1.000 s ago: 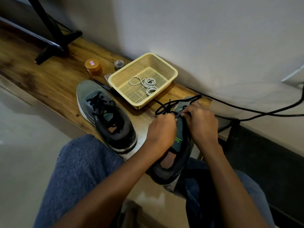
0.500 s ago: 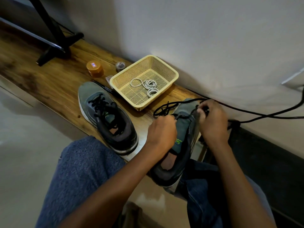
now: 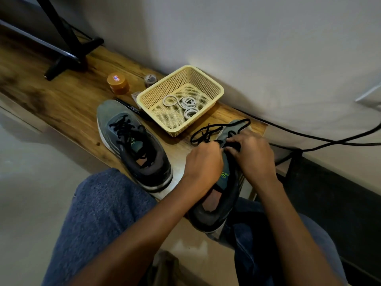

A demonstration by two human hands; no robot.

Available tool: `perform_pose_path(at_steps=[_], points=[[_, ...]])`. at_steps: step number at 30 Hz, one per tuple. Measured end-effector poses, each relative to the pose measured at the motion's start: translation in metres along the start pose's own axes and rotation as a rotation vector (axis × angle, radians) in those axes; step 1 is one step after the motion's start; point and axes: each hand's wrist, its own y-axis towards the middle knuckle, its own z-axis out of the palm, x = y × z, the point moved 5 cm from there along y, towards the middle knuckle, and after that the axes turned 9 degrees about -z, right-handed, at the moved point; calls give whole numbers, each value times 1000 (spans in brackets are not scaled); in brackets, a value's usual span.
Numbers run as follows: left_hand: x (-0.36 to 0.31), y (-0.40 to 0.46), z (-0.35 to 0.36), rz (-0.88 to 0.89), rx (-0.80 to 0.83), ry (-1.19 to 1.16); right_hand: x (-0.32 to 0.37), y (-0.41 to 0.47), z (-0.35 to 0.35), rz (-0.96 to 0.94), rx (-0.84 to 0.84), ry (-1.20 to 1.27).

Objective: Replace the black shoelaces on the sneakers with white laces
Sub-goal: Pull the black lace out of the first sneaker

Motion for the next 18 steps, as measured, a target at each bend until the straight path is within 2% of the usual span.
perform_pose_path(at_steps=[6, 11, 14, 16, 18], points=[[-2, -1, -3, -4, -8, -5, -4, 2, 0, 52, -71, 52], [-11, -6, -5, 7, -3, -8, -35, -7, -11, 289, -366, 229], [-12, -7, -6, -1, -3, -10, -34, -11, -8, 375, -475, 334], [-10, -6, -6, -12, 0, -20, -29, -9, -8, 377, -467, 332], [-6, -4, -7, -29, 1, -26, -24, -6, -7, 344, -367, 283]])
